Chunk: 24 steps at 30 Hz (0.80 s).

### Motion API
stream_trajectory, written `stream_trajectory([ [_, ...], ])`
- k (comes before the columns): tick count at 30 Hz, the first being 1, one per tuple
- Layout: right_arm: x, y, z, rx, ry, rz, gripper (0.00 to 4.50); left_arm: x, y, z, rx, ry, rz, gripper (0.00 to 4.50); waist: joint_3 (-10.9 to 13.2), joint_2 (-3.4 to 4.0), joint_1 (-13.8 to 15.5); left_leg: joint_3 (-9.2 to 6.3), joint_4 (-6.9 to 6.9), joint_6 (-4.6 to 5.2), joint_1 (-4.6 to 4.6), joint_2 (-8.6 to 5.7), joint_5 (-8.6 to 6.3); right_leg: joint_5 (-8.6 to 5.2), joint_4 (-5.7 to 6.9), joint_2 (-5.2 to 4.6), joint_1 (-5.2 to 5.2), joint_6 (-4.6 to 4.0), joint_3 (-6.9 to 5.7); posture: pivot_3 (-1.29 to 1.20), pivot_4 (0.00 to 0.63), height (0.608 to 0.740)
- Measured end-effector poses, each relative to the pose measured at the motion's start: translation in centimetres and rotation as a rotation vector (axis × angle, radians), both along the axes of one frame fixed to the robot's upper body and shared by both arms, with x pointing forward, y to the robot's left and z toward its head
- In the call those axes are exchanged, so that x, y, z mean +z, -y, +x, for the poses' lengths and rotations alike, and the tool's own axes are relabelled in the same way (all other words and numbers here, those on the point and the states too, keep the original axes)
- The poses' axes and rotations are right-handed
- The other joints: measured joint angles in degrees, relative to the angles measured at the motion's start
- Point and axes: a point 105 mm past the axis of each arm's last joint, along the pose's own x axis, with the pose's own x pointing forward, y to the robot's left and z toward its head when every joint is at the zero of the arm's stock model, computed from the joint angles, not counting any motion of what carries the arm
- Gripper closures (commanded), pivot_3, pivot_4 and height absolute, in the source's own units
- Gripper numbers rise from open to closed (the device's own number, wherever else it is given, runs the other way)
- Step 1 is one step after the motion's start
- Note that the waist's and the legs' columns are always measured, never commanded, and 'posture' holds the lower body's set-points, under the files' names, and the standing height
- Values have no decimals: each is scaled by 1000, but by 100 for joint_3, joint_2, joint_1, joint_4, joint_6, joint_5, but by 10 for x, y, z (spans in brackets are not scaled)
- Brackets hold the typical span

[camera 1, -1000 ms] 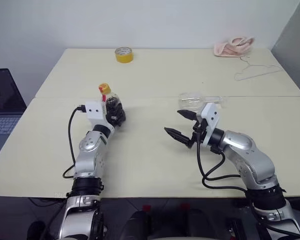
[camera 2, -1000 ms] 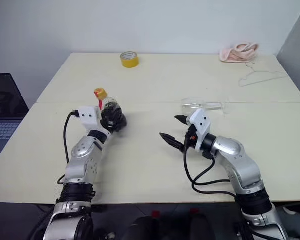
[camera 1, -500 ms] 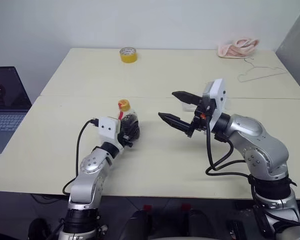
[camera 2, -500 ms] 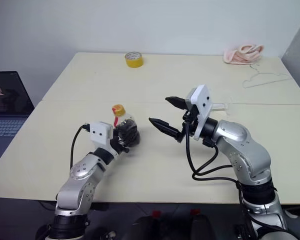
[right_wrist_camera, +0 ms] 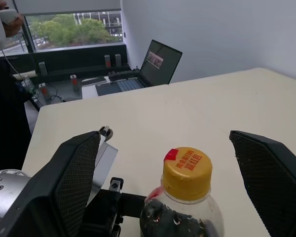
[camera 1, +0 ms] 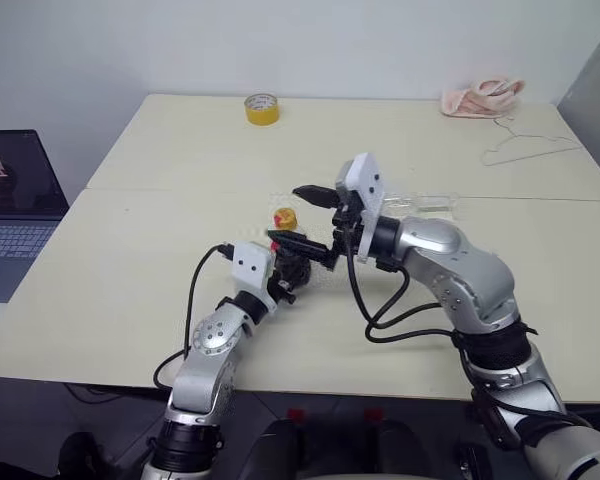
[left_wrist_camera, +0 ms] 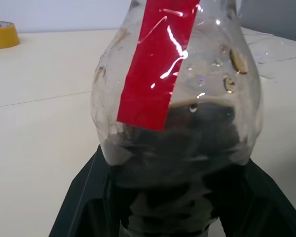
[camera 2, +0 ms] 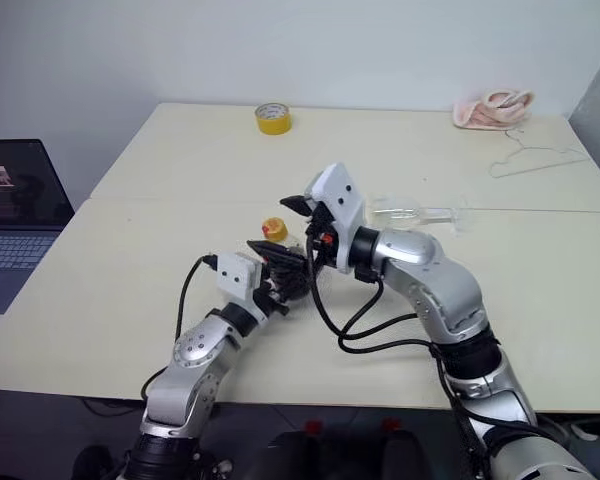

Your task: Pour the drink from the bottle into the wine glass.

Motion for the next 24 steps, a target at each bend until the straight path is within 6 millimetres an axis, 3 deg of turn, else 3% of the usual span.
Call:
stream_trajectory([
  [17,-14,-9,23,-139,-23,-1,0,-2,3,-8,8,8,-10,2450,0,1,-25,4,-4,0,0,2,0,0,7,2,-10,0,4,0,150,740],
  [24,-12,-14,21,-123,-22,9,2316,-1,3,-7,8,11,-11,2451,0,1,-38,5,-5,0,-1,3,0,0,9,3,-15,0,5,0,150,740],
])
